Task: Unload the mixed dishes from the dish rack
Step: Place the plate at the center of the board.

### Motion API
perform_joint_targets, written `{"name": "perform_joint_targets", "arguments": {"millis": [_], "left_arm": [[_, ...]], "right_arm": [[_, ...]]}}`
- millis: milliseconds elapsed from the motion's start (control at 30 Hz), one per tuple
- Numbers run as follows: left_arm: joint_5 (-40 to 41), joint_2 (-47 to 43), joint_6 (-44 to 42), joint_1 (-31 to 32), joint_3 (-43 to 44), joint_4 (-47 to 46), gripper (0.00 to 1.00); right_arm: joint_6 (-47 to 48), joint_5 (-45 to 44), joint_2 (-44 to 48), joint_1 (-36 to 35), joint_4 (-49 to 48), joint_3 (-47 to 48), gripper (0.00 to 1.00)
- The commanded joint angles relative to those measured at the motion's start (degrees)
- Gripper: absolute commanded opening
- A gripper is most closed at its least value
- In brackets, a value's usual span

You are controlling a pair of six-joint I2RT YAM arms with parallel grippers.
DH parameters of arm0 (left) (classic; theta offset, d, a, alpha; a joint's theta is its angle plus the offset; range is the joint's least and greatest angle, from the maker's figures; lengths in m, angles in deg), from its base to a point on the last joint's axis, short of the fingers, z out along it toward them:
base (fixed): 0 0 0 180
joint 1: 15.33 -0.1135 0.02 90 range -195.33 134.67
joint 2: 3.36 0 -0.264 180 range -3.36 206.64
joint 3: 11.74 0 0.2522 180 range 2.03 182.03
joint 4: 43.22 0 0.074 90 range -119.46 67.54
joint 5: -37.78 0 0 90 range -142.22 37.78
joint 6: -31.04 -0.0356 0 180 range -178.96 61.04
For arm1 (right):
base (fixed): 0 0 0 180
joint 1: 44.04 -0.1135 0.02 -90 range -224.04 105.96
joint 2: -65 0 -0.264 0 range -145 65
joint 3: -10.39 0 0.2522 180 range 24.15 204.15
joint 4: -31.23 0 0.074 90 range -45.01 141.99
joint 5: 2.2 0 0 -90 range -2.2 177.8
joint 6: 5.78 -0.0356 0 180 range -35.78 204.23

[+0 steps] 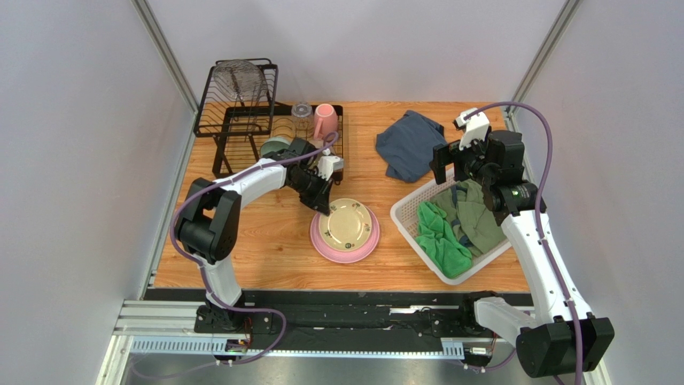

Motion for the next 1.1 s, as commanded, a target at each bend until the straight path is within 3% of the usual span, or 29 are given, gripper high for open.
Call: {"name": "perform_joint_targets", "arguments": {"millis": [0,267,400,633,867,1067], "left_arm": [[0.1,1.1,-0.7,0.6,-0.1,-0.5,0.11],[1.1,1.5,-1.2,0.7,-0.1,0.4,0.15],[1.4,1.7,-1.4,0.7,-0.1,0.6,0.25],[2.0,1.7,-1.5,0.7,-0.2,0.6,0.27],[2.7,0.6,-2.2,0.7,-0.7,0.8,0.45],[4.0,-1.1,-3.0,1.4,-1.3,1.2,0.47]], "right_arm": [[0.0,-0.6,0.0,-0.1,-0.8,2.6,0.99],[0.0,-0.6,0.0,-0.1,-0.7,2.6,0.99],[0.0,-0.6,0.0,-0.2,-0.7,2.6,0.99],[0.0,-0.7,0.1,-0.1,-0.8,2.6,0.99],[0.1,-0.7,0.2,-0.1,-0.8,2.6,0.99],[0.1,-0.8,0.0,-0.2,-0.8,2.6,0.99]]}}
